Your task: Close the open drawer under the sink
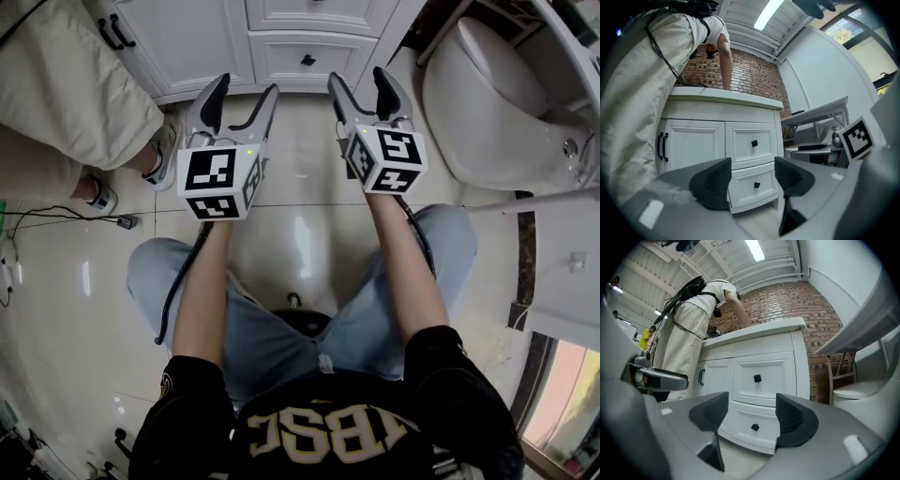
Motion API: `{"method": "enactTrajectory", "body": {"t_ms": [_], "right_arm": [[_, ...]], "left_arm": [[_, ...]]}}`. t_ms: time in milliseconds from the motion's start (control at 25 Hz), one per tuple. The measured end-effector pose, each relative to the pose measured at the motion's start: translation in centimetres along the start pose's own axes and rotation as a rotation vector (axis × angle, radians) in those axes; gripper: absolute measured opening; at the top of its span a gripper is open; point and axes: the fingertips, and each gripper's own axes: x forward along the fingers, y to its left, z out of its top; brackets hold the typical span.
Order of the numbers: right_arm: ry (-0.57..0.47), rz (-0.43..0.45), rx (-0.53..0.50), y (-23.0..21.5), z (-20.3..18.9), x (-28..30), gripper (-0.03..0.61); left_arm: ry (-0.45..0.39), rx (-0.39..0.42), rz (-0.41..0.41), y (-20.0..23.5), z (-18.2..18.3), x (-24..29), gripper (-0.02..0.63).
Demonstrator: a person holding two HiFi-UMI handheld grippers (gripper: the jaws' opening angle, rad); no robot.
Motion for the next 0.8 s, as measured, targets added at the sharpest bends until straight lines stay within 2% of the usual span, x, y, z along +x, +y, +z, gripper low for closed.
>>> {"method": "enactTrajectory", "body": {"t_ms": [160,400,520,800], "right_arm": [[-0.015,-0.022,0.014,-0.5,1.1,-3.0,0.344],[-0.015,-0.074,-0.063,-1.2,2.6,-6.8,0.409],[-0.019,-0.065,-0.071,-0.9,2.7,-8.6,0.414],[0.002,-0.057,-0.084,0.1,2.5,-12.0,0.413]], "left_arm": [[-0.010,0.015,-0.003,-2.0,0.7,-1.6,0.288],[-0.026,0.023,0.012,-3.2,1.3,-3.7,0.291],[-0.041,0.022,0.042,-3.2,2.0,-4.9,0.295],[-0.043,0.008,0.037,-5.6,2.4,-6.7,0.295]]}}
